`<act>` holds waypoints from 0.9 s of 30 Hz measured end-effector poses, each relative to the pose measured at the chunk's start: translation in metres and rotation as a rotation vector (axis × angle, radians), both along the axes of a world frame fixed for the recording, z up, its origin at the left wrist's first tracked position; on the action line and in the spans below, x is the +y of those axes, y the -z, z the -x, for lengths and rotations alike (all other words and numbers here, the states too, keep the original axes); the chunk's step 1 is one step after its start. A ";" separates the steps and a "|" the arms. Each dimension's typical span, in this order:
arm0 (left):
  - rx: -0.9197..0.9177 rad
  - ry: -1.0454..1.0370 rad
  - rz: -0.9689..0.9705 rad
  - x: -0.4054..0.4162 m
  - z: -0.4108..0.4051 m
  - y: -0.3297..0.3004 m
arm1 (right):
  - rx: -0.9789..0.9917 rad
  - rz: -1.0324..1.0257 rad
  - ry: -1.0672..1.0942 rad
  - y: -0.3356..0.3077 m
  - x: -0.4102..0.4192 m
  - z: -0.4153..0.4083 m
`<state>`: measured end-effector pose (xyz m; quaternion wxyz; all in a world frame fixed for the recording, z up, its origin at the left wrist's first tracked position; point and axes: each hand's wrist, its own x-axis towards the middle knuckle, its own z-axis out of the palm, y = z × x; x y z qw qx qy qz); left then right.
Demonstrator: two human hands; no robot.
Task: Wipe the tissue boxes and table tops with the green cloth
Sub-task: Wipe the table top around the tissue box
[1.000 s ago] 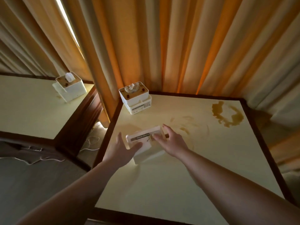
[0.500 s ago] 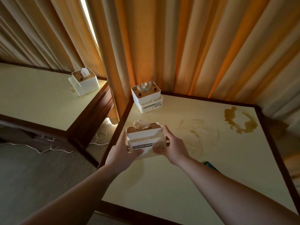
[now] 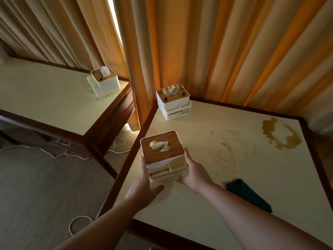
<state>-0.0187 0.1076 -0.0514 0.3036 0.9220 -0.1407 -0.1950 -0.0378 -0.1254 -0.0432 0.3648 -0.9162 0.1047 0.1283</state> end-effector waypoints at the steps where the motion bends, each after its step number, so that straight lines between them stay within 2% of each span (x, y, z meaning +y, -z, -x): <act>1: 0.007 -0.001 -0.003 0.001 -0.002 0.002 | 0.002 0.012 -0.006 0.001 0.000 -0.002; 5: 0.008 -0.034 -0.017 0.004 -0.007 0.001 | 0.010 0.060 -0.037 0.002 -0.005 -0.008; 10: -0.188 -0.355 -0.184 0.002 0.028 0.014 | -0.050 0.199 0.017 0.009 -0.023 0.018; 15: -0.179 -0.046 -0.264 -0.016 0.064 0.035 | -0.190 0.314 0.051 0.035 -0.062 0.074; 19: -0.192 0.085 -0.230 -0.052 0.068 0.039 | -0.229 0.452 0.121 0.046 -0.095 0.107; 24: -0.186 0.098 -0.210 -0.102 0.064 0.043 | -0.035 0.519 0.207 0.055 -0.137 0.133; 27: -0.220 0.104 -0.219 -0.130 0.059 0.048 | 0.018 0.524 0.134 0.065 -0.150 0.146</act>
